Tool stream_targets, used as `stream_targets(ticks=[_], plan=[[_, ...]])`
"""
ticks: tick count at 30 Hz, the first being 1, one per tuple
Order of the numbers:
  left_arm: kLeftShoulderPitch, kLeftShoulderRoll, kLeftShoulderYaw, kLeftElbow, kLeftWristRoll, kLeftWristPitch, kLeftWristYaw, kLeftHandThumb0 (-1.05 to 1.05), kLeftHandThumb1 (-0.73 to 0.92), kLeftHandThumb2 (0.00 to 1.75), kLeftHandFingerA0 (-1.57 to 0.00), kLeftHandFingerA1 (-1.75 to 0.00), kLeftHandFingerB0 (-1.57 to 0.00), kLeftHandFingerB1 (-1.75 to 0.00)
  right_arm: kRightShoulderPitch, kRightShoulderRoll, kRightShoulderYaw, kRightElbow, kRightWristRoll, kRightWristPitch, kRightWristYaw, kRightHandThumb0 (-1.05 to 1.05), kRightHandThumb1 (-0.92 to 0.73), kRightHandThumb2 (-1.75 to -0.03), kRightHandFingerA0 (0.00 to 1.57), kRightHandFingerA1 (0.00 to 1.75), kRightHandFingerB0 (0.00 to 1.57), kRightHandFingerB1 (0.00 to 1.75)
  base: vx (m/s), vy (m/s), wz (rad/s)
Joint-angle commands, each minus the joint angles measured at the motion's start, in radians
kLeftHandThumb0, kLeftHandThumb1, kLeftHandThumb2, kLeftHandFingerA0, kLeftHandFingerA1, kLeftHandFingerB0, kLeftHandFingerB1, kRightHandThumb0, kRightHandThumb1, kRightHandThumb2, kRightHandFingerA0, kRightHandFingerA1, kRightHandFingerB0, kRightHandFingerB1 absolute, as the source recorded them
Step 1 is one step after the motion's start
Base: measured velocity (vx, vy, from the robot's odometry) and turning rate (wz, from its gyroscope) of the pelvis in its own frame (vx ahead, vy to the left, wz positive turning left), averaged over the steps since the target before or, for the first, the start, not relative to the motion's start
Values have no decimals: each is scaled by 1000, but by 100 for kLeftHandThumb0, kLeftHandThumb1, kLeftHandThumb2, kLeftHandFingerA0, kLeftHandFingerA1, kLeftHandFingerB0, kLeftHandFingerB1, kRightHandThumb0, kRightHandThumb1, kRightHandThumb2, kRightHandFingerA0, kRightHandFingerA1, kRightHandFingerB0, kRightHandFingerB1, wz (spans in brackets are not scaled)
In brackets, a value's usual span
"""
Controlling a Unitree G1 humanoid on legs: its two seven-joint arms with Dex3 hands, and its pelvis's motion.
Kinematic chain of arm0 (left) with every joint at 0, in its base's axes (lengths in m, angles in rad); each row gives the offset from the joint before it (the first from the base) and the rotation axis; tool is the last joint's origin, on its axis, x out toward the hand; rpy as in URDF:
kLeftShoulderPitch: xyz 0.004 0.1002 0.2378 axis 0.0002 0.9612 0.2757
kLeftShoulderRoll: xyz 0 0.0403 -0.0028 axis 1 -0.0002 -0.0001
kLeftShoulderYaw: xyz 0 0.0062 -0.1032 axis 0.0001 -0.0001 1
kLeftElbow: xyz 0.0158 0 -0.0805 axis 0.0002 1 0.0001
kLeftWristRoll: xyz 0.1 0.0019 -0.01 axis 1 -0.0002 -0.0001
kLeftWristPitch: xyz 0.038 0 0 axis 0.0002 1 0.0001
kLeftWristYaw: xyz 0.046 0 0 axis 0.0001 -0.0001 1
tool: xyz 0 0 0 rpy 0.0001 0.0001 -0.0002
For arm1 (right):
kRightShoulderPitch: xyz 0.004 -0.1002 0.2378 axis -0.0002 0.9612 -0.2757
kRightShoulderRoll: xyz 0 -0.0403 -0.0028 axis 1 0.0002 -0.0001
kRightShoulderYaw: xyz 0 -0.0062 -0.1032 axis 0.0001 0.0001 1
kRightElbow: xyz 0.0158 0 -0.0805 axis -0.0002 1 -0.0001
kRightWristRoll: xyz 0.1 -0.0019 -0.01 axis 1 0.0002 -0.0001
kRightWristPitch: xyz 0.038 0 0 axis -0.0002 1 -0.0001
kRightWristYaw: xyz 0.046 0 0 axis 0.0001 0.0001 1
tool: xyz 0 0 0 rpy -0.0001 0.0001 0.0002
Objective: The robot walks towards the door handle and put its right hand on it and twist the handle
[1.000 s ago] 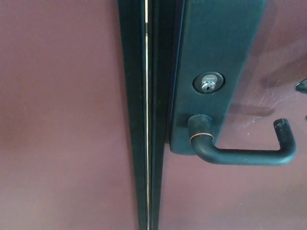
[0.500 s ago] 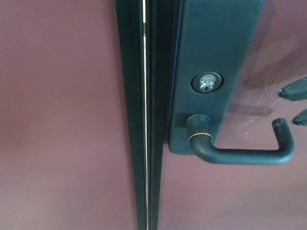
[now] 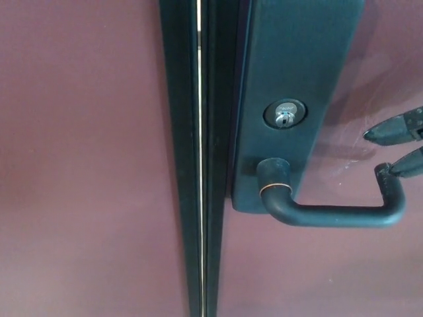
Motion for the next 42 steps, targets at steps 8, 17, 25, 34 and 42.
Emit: stream_targets(ticks=[8,17,25,34,42], plan=[[13,8,0,1,6,0,-16,-34,54,56,-70,-48,-51,-39,-114,-16,140,-22,-51,71,6,-49,-52,-55,48,44,37,35,0,0,0],[11,6,0,3,6,5,-22,-34,54,56,-70,-47,-50,-39,-234,-31,249,-61,-39,176,3,-42,-52,-55,47,45,36,36,0,0,0],[12,8,-4,1,9,0,-19,-35,54,56,-70,-47,-50,-39,-348,-26,377,-47,-68,238,14,-39,-52,-55,48,46,37,36,0,0,0],[18,8,0,2,5,0,-26,-35,54,56,-69,-47,-50,-39,-380,-18,429,-12,-124,242,32,-40,-52,-55,49,45,37,36,0,0,0],[23,7,3,2,3,-1,-24,-41,45,73,-63,-57,-46,-50,-386,-20,475,26,-197,213,52,-43,-52,-55,49,44,37,35,0,0,0]])
